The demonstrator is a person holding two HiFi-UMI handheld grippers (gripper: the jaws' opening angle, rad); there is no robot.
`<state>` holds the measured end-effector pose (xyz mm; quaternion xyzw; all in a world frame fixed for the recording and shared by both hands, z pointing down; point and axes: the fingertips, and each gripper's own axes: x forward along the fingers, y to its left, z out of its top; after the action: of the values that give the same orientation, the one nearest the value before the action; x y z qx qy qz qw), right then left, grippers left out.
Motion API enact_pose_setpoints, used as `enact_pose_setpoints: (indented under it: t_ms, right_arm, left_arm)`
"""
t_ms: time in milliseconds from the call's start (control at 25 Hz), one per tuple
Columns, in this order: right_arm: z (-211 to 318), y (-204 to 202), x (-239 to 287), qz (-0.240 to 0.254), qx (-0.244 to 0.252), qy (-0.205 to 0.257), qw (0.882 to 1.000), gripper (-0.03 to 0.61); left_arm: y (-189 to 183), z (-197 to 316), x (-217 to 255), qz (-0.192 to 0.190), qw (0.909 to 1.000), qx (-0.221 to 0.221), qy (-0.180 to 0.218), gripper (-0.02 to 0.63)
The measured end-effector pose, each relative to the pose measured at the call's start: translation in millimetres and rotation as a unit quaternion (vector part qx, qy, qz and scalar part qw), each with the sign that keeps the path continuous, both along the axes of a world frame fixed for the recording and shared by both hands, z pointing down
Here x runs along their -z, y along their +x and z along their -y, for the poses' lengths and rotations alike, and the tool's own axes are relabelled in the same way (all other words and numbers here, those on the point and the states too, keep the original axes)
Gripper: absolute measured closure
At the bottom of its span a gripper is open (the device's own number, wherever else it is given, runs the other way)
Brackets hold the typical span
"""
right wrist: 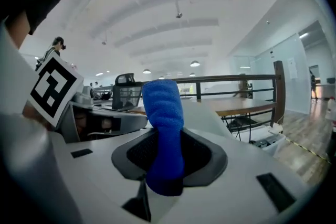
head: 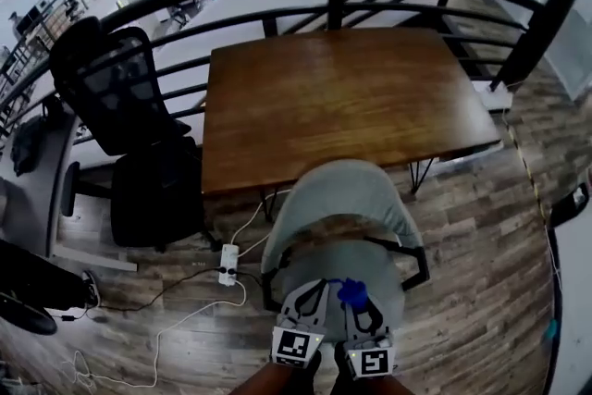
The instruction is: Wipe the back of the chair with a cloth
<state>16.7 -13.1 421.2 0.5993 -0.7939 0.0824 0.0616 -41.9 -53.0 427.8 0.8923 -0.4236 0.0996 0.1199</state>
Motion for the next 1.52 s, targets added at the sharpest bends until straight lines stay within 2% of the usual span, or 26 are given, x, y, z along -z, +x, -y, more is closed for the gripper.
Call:
enact_pose_setpoints:
  t_ms: [80, 280, 400, 560, 680, 800, 1000, 1280, 1520]
  right_arm:
    - [1.2, -4.2, 26.9, 0.003, 0.012, 0.018, 1.0, 0.468]
    - [-27.2, -1.4, 76.6, 0.02, 0.031, 0.019, 0.999, 0.468]
    - [-42.8, 5.7, 97.0, 0.029, 0.049, 0.024, 0.998, 0.468]
    - [-62.3, 16.6, 122.6, 0.04, 0.073, 0.032, 0.996, 0.468]
    - [-75.1, 29.8, 140.3, 0.039, 0.091, 0.044, 0.994, 0.468]
    - [-84.1, 54.7, 152.9, 0.016, 0.106, 0.066, 0.992, 0.468]
    - [-99.9, 86.5, 170.3, -0.001, 0.095, 0.08, 0.992, 0.468]
    - [-138.8, 85.5, 186.5, 0.024, 0.104, 0.097, 0.99, 0.468]
    - [-146.2, 84.9, 203.8, 0.02, 0.122, 0.124, 0.984, 0.468]
  left_arm:
    - [-6.6, 1.3, 28.4, -0.011, 0.9997, 0.008, 0.019, 0.606]
    - [-23.1, -25.9, 98.8, -0.028, 0.9985, 0.024, 0.041, 0.606]
    - [-13.6, -42.1, 131.9, -0.05, 0.9971, 0.027, 0.051, 0.606]
    - [1.5, -74.0, 165.7, -0.053, 0.995, 0.033, 0.078, 0.606]
    - [3.9, -93.0, 173.1, -0.05, 0.9937, 0.059, 0.082, 0.606]
    - [6.0, -115.1, 176.5, -0.041, 0.9923, 0.084, 0.08, 0.606]
    - [7.6, -153.0, 186.1, -0.025, 0.9898, 0.106, 0.092, 0.606]
    - [10.4, -189.4, 211.2, -0.014, 0.9832, 0.134, 0.124, 0.606]
    - [20.0, -198.2, 224.3, -0.002, 0.9791, 0.142, 0.146, 0.606]
